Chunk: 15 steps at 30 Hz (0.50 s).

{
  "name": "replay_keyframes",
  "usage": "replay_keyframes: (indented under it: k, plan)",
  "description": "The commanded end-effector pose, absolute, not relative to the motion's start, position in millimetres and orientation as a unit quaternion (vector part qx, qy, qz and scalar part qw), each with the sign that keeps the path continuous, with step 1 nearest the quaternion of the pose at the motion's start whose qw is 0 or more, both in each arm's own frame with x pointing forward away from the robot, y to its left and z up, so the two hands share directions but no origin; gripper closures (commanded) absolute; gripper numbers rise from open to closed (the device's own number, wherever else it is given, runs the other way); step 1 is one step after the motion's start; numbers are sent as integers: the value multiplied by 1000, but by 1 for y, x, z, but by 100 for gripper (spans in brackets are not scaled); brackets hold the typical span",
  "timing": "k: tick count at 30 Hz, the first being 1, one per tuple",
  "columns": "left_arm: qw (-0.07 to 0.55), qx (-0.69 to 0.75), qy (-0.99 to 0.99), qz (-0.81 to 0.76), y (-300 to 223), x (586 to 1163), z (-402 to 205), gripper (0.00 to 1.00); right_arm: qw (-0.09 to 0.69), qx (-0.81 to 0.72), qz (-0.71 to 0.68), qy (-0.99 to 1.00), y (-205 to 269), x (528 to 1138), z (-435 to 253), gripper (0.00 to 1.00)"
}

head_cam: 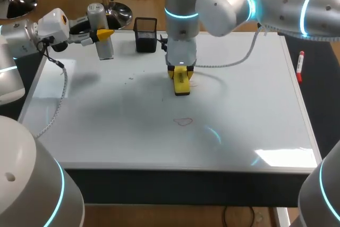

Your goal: Pick up the inspection probe, press it on each red-marked spot on the whiteboard one by one, put down the probe, pick up the eraser, and wipe off all the red marks.

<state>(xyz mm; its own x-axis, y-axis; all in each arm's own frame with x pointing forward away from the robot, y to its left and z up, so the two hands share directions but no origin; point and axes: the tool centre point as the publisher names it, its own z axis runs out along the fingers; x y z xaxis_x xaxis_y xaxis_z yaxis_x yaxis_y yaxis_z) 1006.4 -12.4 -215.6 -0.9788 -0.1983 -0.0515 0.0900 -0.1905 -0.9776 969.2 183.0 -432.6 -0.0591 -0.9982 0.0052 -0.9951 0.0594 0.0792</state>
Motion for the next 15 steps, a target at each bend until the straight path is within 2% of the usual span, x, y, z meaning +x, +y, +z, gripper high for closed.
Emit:
replay_keyframes:
  k: [1,15]
  plan:
    - [96,-45,630,-769,-13,1004,-214,100,27,681,-23,-731,171,966,-435,100]
    - [96,-45,630,-769,-13,1004,-214,100,38,659,-23,-751,142,954,-446,100]
